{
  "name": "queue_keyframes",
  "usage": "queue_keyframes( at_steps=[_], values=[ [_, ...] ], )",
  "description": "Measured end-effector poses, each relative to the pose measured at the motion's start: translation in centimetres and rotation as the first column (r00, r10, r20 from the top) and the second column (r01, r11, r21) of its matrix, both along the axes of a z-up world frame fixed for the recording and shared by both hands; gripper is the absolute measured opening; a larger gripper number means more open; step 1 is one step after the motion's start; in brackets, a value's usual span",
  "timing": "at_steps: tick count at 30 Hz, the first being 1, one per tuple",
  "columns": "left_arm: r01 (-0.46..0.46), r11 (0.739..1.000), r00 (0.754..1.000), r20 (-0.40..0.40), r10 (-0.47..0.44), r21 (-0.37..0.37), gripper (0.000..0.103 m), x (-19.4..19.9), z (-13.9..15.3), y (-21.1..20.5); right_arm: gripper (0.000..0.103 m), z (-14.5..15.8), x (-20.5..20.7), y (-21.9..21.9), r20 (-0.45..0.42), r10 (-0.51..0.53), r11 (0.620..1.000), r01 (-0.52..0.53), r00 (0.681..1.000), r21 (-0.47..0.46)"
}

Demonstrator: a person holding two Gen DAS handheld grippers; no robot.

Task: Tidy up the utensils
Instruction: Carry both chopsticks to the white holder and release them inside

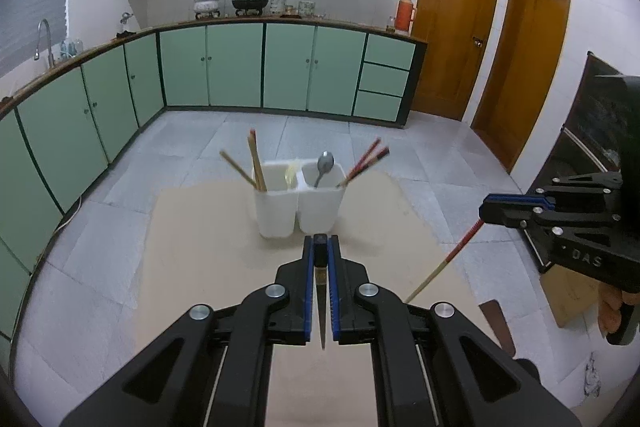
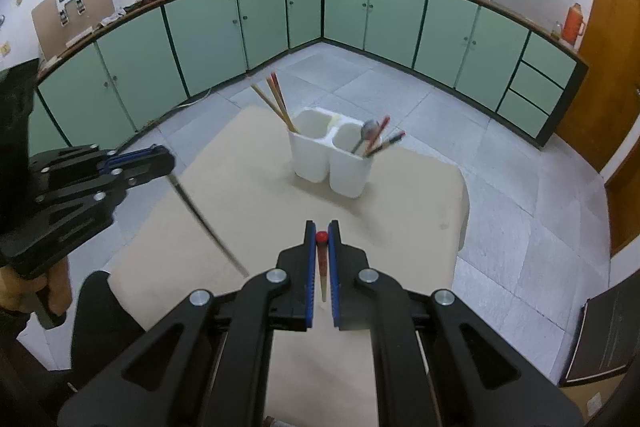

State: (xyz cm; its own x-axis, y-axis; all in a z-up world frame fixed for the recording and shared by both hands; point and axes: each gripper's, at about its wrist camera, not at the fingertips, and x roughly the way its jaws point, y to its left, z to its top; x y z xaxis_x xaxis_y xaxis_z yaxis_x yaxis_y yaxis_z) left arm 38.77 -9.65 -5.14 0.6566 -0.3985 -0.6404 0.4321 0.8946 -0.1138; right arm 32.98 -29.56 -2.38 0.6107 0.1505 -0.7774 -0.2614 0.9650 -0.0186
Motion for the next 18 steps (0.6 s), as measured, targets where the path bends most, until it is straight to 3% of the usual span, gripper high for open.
queue_keyframes(
  at_steps=[12, 18],
  values=[
    [-0.025, 1.0, 0.995, 0.091, 0.026, -0.012, 0.006, 6.1, 7.5, -0.4, 0.005, 8.3, 5.3, 0.1, 0.045, -0.017, 0.999, 0.015, 0.999, 0.042],
    [-0.037, 0.999, 0.99, 0.139, 0.036, 0.011, 0.006, 9.5, 9.9, -1.4, 0.005, 10.7, 9.2, 0.4, 0.067, -0.031, 0.999, 0.028, 0.997, 0.043]
  ],
)
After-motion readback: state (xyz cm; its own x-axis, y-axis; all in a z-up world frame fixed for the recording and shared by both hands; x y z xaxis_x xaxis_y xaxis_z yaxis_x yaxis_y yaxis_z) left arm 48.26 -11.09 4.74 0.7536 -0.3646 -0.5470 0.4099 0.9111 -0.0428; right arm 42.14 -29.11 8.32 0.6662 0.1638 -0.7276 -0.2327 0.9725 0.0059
